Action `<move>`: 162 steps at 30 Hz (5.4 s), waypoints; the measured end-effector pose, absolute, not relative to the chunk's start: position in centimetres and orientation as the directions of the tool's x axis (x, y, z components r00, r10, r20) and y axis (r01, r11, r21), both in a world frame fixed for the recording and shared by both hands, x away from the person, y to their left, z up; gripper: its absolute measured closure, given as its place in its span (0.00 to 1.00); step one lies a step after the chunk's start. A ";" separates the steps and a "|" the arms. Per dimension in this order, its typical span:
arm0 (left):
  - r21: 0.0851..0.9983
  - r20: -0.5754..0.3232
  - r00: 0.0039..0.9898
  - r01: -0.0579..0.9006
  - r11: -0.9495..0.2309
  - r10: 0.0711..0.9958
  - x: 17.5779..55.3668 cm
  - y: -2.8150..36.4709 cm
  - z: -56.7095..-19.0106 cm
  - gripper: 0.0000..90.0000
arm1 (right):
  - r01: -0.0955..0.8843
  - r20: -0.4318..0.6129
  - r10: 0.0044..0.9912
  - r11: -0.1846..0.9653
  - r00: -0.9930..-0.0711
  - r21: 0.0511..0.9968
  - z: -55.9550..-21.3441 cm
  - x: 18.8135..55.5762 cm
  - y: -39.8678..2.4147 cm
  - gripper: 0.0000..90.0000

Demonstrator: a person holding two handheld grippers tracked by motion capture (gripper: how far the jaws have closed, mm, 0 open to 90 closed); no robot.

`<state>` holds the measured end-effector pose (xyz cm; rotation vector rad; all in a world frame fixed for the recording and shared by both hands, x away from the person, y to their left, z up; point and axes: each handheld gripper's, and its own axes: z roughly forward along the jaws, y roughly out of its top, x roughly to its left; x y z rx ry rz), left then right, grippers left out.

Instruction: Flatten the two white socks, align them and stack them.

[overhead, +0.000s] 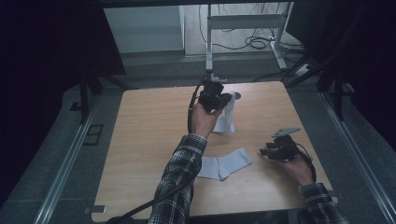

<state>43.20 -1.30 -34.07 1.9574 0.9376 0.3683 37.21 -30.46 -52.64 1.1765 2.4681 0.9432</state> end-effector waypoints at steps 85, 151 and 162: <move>0.648 -0.103 0.364 0.731 -0.215 0.926 41.4 14.8 -48.8 0.92 | 0.601 0.058 0.758 0.467 -0.650 0.649 -52.6 37.2 -30.2 0.63; 0.706 -0.038 0.336 0.675 -0.213 0.941 37.2 17.8 -54.4 0.39 | 0.514 0.025 0.721 0.468 -0.692 0.718 -49.6 41.4 -22.7 0.57; 0.706 -0.038 0.337 0.675 -0.213 0.941 37.2 17.8 -54.4 0.39 | 0.508 0.003 0.715 0.494 -0.699 0.706 -50.4 44.4 -19.3 0.67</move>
